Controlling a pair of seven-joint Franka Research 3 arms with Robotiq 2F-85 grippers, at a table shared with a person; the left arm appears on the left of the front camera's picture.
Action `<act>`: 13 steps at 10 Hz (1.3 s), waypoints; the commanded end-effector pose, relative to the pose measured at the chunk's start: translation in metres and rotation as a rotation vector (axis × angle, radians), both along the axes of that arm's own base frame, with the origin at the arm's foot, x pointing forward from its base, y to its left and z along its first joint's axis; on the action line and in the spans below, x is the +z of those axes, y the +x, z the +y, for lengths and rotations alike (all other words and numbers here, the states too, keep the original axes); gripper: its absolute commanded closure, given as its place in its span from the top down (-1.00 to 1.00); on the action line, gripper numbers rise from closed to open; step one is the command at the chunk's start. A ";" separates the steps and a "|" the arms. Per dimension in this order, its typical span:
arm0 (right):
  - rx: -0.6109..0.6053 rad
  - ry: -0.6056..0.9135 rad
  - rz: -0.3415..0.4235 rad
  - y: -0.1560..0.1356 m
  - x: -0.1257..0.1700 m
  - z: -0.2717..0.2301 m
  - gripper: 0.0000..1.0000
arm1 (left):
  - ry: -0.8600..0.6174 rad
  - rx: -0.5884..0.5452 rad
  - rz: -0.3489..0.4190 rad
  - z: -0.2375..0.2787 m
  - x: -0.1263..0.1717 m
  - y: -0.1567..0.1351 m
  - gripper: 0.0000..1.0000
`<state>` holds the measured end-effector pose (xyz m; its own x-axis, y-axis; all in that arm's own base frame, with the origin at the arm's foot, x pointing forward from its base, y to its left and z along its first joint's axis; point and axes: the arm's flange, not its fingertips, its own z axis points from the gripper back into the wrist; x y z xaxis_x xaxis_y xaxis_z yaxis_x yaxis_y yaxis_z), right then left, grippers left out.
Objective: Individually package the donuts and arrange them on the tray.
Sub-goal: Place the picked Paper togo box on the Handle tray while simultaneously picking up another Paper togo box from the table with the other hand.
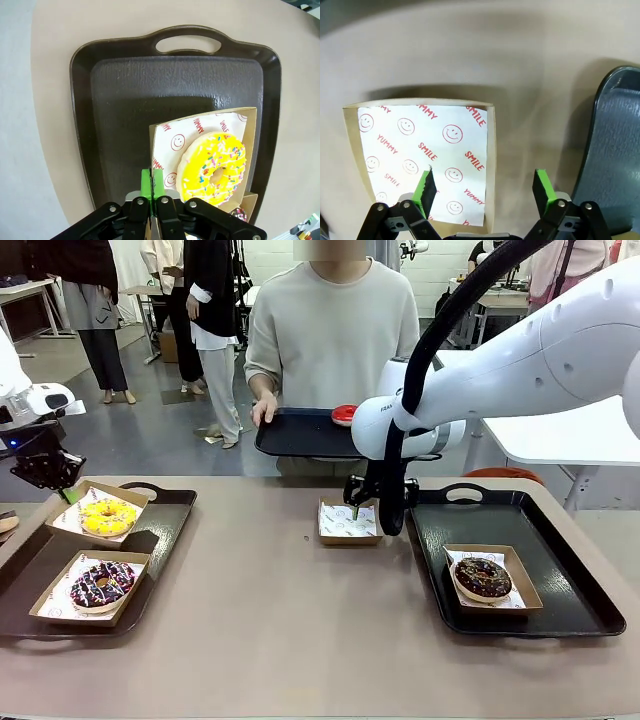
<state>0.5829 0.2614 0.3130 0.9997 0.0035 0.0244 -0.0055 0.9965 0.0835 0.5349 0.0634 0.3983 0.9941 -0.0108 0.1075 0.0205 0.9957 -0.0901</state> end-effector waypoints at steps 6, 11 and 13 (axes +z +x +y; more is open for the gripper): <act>-0.014 -0.029 -0.026 -0.011 -0.008 -0.002 1.00 | 0.065 0.077 0.041 -0.011 -0.017 0.014 -0.98; -0.009 -0.019 -0.028 -0.012 -0.009 -0.001 1.00 | 0.094 0.087 0.050 -0.016 -0.022 0.018 -0.98; -0.003 -0.013 -0.031 -0.012 -0.009 -0.001 -0.18 | 0.083 0.083 0.054 -0.016 -0.023 0.017 0.22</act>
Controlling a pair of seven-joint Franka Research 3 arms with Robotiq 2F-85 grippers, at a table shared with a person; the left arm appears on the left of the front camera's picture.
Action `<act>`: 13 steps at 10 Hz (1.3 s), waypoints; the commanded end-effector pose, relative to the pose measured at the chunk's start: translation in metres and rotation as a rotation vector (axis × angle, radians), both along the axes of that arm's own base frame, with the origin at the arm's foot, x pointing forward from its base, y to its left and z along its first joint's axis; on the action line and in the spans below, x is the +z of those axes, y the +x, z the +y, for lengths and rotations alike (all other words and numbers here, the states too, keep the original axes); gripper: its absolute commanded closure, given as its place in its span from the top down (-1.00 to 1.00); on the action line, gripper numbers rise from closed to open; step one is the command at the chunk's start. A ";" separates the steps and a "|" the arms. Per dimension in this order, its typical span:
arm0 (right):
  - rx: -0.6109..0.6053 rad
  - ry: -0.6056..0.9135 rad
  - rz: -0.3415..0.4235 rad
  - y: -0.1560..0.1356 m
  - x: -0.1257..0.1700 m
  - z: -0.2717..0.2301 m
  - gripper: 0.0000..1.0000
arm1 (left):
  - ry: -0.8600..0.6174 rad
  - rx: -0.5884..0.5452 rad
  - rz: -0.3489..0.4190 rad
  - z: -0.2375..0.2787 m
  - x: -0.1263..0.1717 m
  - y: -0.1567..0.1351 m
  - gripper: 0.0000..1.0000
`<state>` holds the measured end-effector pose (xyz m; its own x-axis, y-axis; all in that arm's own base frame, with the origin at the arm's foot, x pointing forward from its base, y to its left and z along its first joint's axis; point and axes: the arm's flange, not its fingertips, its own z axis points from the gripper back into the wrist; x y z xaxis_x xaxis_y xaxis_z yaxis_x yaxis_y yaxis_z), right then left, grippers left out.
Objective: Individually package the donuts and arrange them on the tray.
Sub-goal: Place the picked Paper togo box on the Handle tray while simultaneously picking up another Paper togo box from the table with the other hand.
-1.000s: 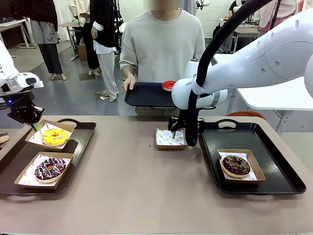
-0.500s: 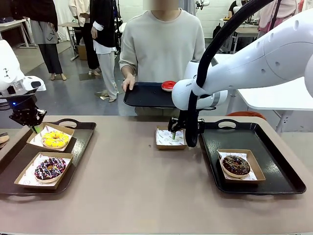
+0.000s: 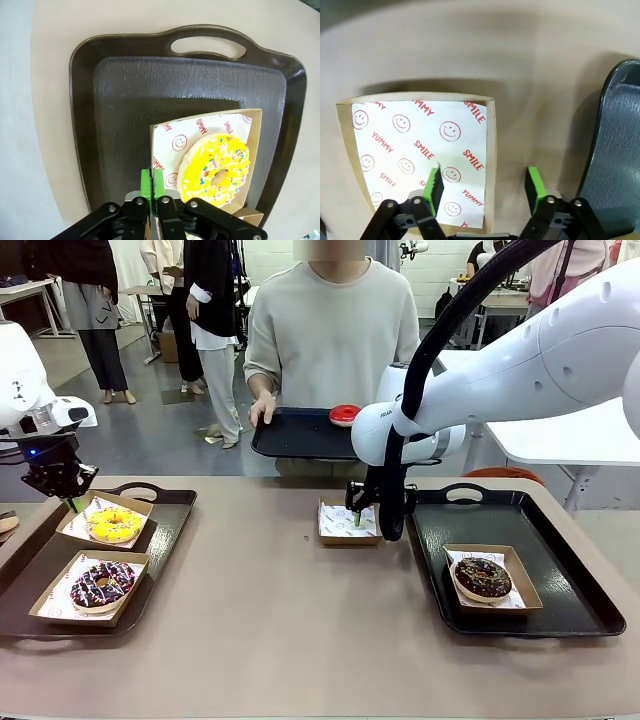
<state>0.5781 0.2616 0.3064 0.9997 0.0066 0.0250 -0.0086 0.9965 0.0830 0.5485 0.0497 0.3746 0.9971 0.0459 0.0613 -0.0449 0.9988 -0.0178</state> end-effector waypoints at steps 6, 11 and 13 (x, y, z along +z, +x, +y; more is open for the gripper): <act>-0.015 -0.019 -0.043 -0.008 0.002 0.000 -1.00 | -0.007 0.026 0.021 0.001 0.003 0.002 1.00; -0.032 -0.024 -0.039 -0.006 0.002 0.000 -1.00 | -0.023 0.021 0.029 0.004 0.006 0.002 1.00; -0.045 -0.025 -0.031 -0.006 0.007 0.001 -1.00 | -0.051 0.021 0.027 0.007 0.010 0.000 1.00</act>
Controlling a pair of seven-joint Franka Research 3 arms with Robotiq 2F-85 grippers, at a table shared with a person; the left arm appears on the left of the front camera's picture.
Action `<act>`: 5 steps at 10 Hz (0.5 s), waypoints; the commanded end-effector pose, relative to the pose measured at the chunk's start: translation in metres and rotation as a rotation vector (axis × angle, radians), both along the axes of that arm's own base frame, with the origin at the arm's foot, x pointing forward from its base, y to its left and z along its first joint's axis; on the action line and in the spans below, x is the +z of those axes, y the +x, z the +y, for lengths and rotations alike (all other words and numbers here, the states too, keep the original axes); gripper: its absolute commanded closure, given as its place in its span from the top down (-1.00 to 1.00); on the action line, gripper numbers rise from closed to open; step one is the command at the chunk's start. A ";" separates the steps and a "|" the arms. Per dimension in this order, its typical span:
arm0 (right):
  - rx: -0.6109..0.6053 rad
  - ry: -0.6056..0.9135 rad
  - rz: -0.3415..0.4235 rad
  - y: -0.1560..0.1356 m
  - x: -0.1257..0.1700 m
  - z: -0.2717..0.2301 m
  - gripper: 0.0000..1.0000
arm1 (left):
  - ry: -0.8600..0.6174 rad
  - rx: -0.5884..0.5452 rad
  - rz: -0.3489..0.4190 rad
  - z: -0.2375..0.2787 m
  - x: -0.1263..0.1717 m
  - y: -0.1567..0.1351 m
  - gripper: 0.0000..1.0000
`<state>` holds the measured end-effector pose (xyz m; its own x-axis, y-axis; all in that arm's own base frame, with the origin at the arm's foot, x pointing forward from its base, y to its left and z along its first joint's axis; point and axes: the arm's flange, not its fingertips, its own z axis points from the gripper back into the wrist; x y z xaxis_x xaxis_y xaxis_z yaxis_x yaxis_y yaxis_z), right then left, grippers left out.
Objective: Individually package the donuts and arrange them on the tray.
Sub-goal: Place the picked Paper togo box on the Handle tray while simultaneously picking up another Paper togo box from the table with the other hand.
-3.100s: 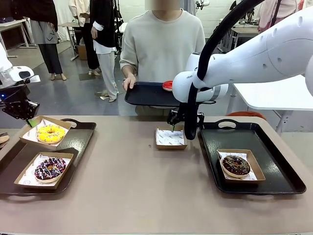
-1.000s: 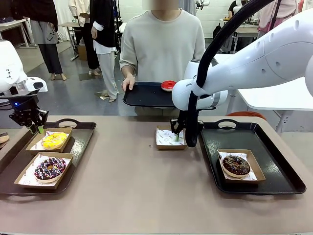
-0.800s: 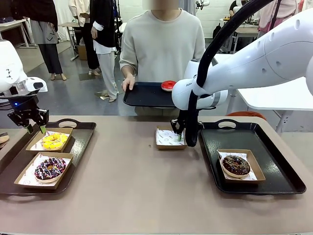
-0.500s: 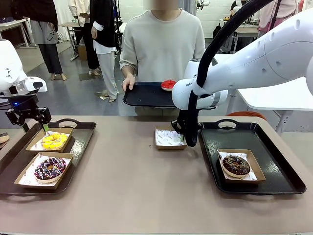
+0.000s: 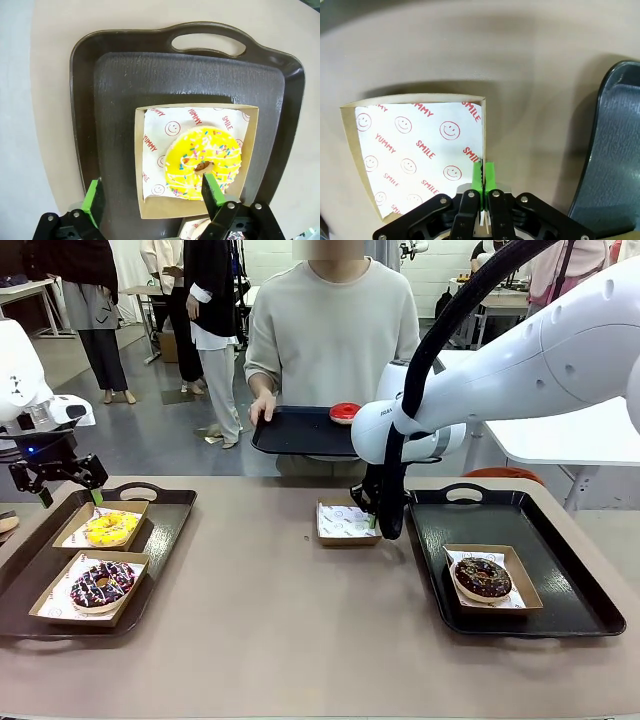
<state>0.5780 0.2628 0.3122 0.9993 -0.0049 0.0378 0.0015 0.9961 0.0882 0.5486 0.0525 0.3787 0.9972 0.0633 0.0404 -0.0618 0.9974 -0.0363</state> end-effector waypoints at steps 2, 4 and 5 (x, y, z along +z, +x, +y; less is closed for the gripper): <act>-0.044 -0.028 -0.011 -0.006 0.036 -0.002 -1.00 | -0.196 -0.051 -0.014 0.006 0.031 -0.024 1.00; -0.063 -0.018 -0.048 0.000 0.085 -0.008 -1.00 | -0.420 -0.113 -0.076 0.023 0.068 -0.074 1.00; -0.073 -0.017 -0.069 0.004 0.105 -0.008 -1.00 | -0.520 -0.117 -0.100 0.037 0.082 -0.098 1.00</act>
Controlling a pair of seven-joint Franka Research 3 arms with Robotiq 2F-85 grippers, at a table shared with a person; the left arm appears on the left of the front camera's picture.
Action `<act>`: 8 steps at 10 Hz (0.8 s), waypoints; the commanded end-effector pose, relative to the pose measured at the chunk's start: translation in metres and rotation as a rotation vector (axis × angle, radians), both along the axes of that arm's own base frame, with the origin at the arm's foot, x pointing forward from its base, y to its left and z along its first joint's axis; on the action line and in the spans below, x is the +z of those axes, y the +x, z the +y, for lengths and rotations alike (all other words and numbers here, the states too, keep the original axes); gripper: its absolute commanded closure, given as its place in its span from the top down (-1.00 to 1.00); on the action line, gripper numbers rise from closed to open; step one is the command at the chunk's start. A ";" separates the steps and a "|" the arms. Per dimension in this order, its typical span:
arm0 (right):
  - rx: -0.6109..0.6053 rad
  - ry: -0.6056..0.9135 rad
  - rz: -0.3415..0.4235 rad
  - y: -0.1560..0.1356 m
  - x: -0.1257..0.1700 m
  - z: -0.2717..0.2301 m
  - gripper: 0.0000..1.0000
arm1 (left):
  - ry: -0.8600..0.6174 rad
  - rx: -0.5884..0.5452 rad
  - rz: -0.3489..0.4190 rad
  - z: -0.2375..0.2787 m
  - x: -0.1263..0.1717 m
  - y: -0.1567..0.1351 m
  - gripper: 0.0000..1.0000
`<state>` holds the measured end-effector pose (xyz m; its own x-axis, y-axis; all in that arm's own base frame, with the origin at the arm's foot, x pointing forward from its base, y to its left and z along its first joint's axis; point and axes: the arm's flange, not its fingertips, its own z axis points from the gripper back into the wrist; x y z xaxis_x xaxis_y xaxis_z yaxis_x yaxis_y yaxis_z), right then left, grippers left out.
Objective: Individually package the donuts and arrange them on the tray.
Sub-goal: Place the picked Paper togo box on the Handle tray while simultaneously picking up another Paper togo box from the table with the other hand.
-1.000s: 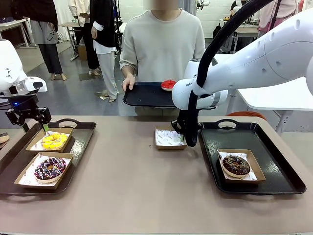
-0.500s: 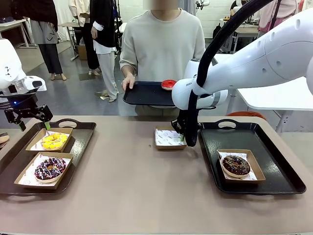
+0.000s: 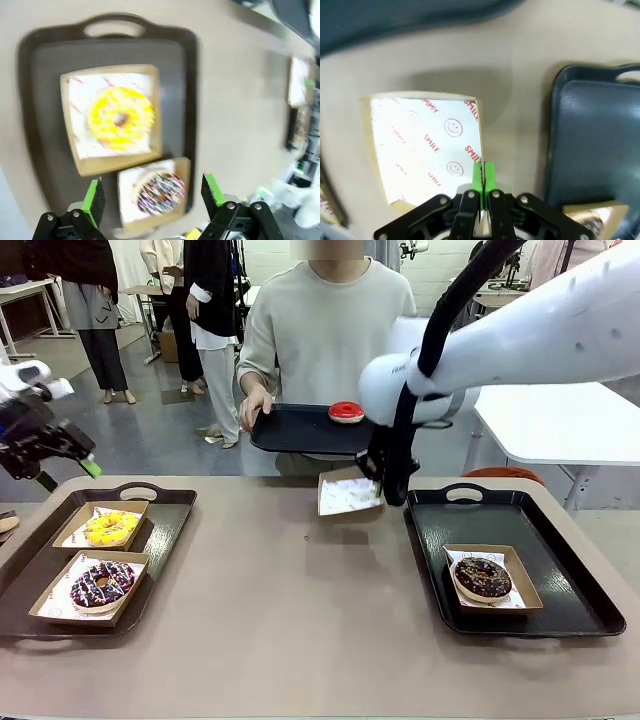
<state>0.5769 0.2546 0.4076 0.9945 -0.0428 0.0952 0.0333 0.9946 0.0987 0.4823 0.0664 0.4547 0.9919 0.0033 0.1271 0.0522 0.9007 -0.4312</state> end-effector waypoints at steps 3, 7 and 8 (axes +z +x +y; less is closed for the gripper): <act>-0.059 -0.018 0.016 0.028 0.058 0.003 -1.00 | -0.340 0.047 -0.025 0.069 0.028 -0.102 1.00; -0.087 -0.046 0.068 0.056 0.077 0.015 -1.00 | -0.568 0.134 -0.033 0.141 0.012 -0.155 1.00; -0.089 -0.049 0.078 0.059 0.075 0.019 -1.00 | -0.601 0.142 -0.024 0.153 0.003 -0.159 1.00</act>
